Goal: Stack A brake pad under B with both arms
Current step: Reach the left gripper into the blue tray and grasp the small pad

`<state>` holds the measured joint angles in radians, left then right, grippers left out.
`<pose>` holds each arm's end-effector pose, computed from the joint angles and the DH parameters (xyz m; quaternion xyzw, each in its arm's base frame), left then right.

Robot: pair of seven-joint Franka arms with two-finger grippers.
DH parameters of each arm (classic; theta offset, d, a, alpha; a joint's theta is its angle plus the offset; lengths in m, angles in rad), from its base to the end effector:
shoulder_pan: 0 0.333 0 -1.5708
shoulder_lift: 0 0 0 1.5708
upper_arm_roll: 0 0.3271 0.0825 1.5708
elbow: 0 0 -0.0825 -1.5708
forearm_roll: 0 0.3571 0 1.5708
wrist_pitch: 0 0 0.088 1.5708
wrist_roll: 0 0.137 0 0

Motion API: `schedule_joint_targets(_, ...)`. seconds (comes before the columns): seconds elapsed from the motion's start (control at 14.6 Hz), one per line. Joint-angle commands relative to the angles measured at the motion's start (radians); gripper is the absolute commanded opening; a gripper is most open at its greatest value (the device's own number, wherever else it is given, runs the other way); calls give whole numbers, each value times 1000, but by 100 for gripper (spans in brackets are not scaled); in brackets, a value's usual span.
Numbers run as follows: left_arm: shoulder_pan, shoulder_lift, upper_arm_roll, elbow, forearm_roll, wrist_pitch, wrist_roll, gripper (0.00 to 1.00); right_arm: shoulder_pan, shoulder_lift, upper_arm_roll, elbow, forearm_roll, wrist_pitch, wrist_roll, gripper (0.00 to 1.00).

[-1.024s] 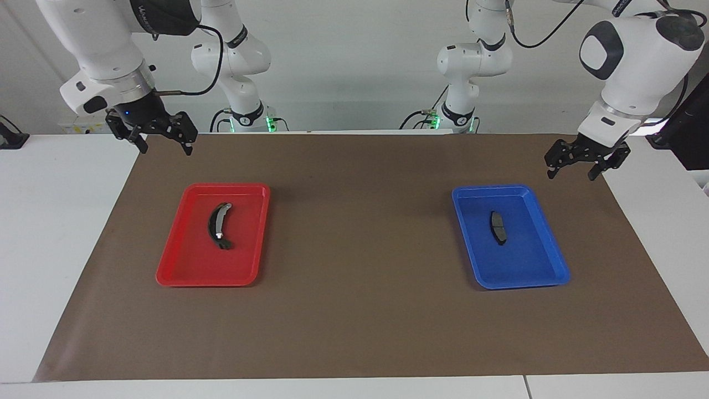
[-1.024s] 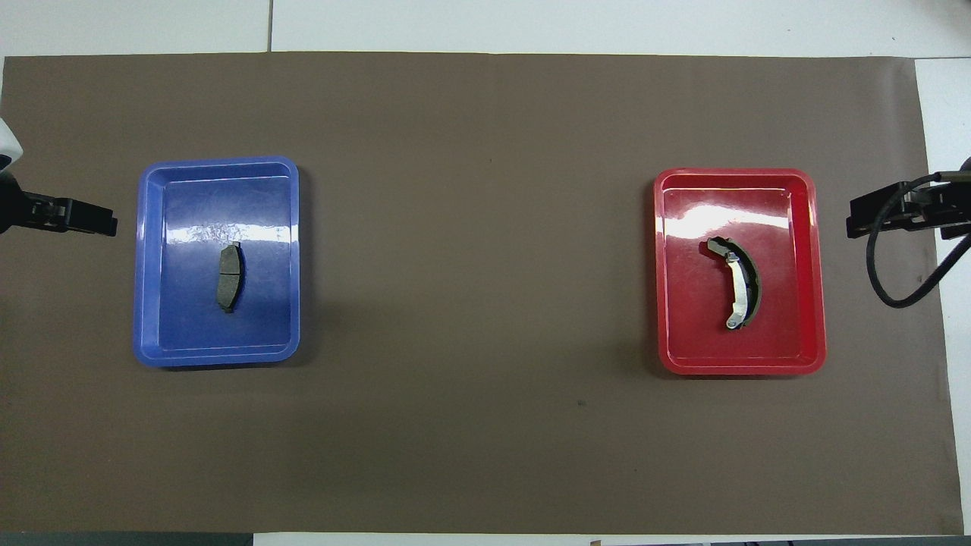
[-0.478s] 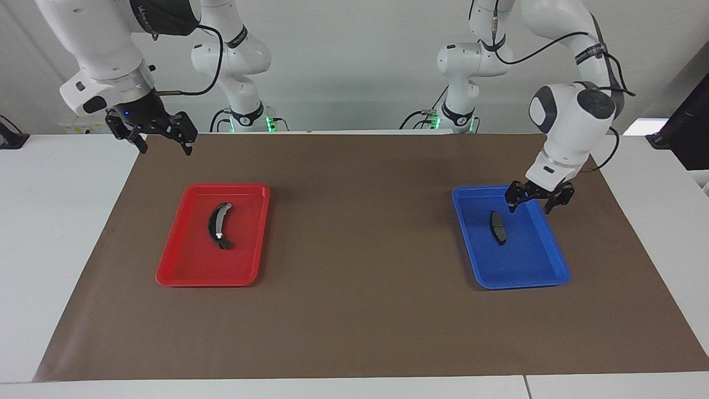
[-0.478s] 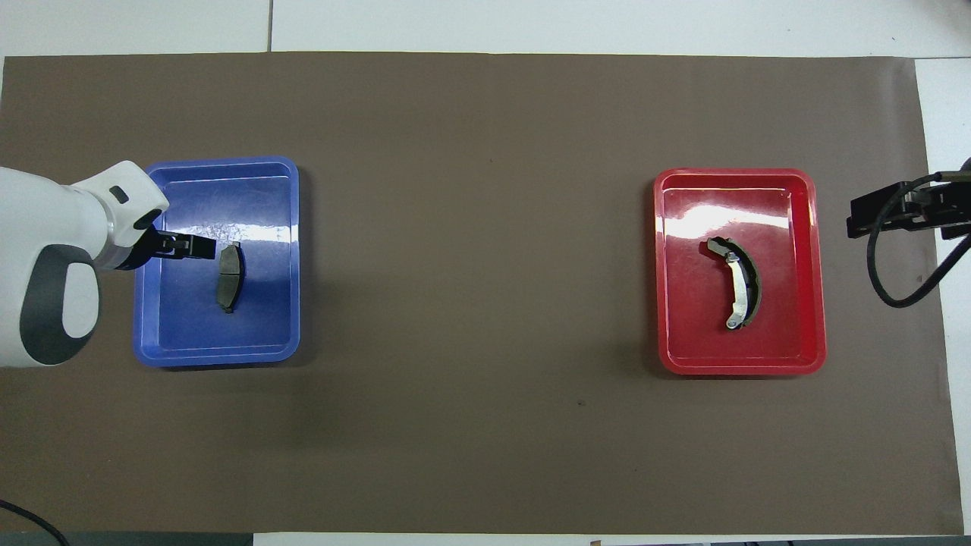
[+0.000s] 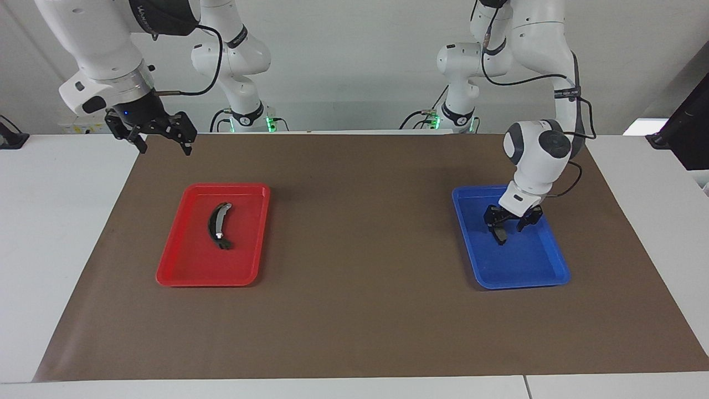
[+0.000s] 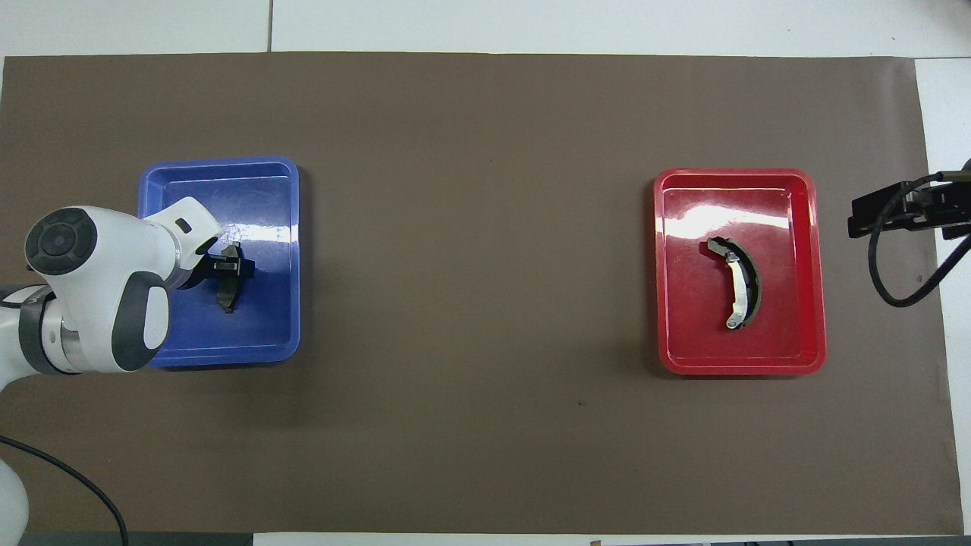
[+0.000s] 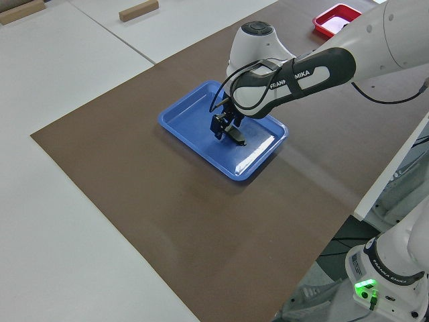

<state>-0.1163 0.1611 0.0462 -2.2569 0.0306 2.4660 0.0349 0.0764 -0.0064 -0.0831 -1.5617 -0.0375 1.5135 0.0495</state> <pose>0.5254 -0.0364 0.2971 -0.9975 0.0645 -0.0243 0.0131 0.5183 -0.0089 0.6082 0.9992 -0.0288 -0.0205 0.0189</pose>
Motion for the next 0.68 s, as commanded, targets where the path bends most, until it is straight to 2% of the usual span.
schedule_joint_targets(0.0,-11,-14,11,-30,-8,13,-36,49,-7,-14,5,-14,-4,-9,-8,100)
schedule_joint_targets(0.07,-13,-15,11,-29,-8,8,-44,43,-9,-14,5,-14,-4,-9,-10,100)
schedule_joint_targets(0.27,-25,-28,12,-17,-8,-25,-46,34,-9,-15,5,-20,-2,-7,-7,100)
schedule_joint_targets(0.48,-66,-31,14,89,-6,-155,-78,23,-9,-36,5,-58,1,7,-7,100)
schedule_joint_targets(0.61,-123,-20,14,141,-1,-191,-172,23,-10,-56,5,-113,4,78,-10,100)
